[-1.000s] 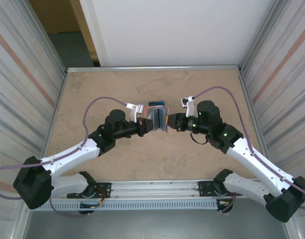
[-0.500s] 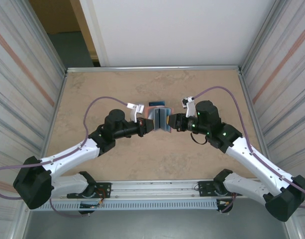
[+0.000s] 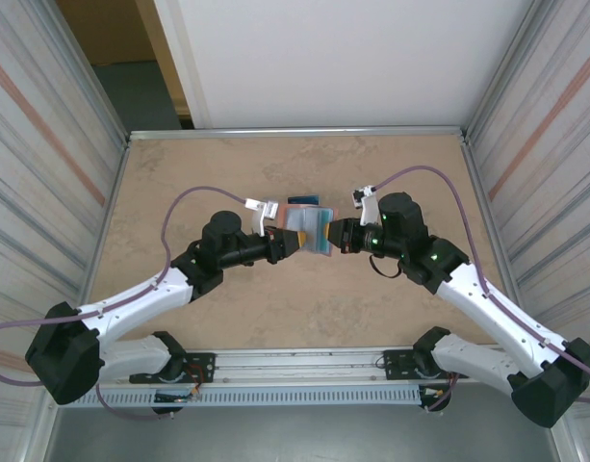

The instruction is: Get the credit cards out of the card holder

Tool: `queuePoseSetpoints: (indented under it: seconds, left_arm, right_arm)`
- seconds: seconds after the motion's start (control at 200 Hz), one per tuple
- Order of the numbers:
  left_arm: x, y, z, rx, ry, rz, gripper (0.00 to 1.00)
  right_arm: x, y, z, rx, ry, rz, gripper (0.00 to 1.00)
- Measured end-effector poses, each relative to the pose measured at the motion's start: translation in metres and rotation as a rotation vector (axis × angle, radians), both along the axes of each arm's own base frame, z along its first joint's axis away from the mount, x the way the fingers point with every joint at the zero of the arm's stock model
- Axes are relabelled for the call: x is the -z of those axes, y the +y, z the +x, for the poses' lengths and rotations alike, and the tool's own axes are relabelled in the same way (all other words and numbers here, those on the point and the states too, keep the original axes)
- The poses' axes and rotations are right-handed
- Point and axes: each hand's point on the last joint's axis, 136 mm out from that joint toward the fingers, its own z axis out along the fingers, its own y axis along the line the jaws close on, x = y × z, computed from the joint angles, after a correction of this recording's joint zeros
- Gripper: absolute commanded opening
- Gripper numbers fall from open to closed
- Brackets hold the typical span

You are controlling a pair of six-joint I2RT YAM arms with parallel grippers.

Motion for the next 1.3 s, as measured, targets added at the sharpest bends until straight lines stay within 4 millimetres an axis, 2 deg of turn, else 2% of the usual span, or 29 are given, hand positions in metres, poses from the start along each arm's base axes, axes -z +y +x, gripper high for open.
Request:
queuePoseSetpoints:
  seconds: [0.17, 0.261, 0.346, 0.426, 0.506, 1.067, 1.303]
  left_arm:
    - [0.000, 0.000, 0.000, 0.003, -0.004, 0.002, 0.60]
    - [0.000, 0.000, -0.001, 0.005, -0.004, 0.002, 0.68]
    - [0.000, -0.001, -0.001, 0.011, -0.009, 0.003, 0.69]
    - [0.000, -0.001, -0.002, 0.014, -0.010, 0.004, 0.62]
    - [0.000, -0.001, -0.002, 0.016, -0.013, 0.004, 0.61]
    - [0.017, -0.010, -0.003, 0.057, 0.016, 0.028, 0.97]
    - [0.015, -0.010, -0.003, 0.058, 0.008, 0.023, 0.99]
  right_arm:
    - [0.004, -0.004, 0.000, 0.015, 0.016, -0.023, 0.03]
    - [0.008, -0.006, 0.000, 0.026, 0.020, -0.040, 0.02]
    - [0.010, -0.009, 0.000, 0.041, 0.025, -0.067, 0.02]
    - [0.007, -0.011, 0.000, 0.051, 0.017, -0.096, 0.02]
    - [0.006, -0.009, 0.000, 0.060, 0.018, -0.132, 0.01]
    - [0.018, -0.006, 0.008, 0.153, 0.051, -0.470, 0.00]
    - [0.019, -0.009, 0.012, 0.174, 0.053, -0.518, 0.00]
